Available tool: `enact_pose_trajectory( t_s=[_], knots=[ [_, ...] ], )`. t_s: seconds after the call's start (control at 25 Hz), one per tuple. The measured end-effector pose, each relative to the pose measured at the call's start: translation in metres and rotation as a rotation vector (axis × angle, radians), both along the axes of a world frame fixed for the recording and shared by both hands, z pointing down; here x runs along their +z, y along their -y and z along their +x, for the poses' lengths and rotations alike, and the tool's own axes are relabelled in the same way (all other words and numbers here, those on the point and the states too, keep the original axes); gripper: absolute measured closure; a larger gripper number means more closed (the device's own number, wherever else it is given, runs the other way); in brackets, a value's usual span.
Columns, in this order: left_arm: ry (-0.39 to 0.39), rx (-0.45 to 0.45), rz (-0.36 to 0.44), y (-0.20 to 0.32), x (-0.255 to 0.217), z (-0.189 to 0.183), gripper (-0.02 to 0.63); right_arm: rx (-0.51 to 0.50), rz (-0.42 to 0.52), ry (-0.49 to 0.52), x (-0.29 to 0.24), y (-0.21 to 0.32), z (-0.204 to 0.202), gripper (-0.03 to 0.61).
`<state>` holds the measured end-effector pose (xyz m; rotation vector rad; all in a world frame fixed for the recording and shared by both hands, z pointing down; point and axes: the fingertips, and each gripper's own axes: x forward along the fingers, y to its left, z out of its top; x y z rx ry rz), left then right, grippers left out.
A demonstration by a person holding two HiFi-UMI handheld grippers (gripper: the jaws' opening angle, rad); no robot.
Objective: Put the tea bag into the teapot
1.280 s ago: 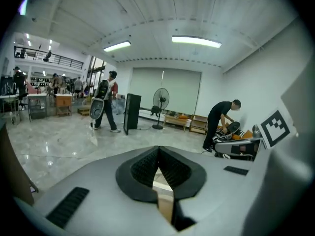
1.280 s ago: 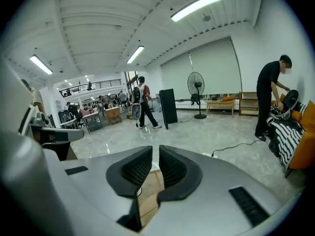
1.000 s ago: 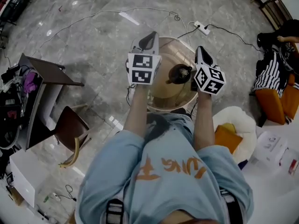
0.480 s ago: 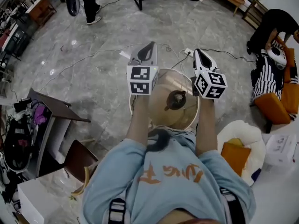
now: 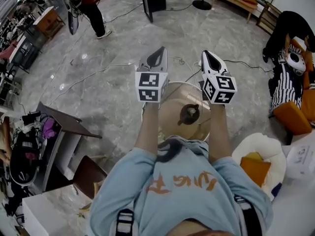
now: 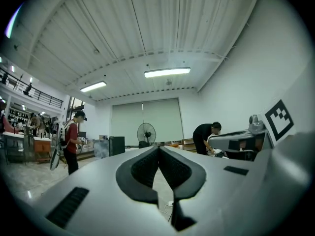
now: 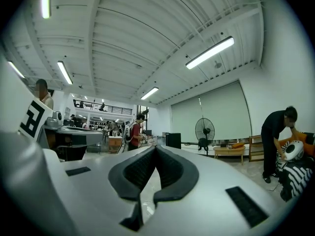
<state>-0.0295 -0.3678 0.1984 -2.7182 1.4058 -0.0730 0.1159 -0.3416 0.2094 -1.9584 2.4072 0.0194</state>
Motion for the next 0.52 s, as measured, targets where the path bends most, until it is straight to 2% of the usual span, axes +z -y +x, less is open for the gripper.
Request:
enact_pose_trajectory(
  t_s=[0.24,0.52],
  knots=[
    [-0.008,-0.030,-0.006,0.008,0.003,-0.014,0.589,0.004,0.021,-0.010,-0.003,0.005,-0.005,0.566],
    [-0.025,0.012,-0.037,0.008,0.014,-0.011,0.589,0.025,0.023,0.001,0.003,0.007,-0.004,0.566]
  ],
)
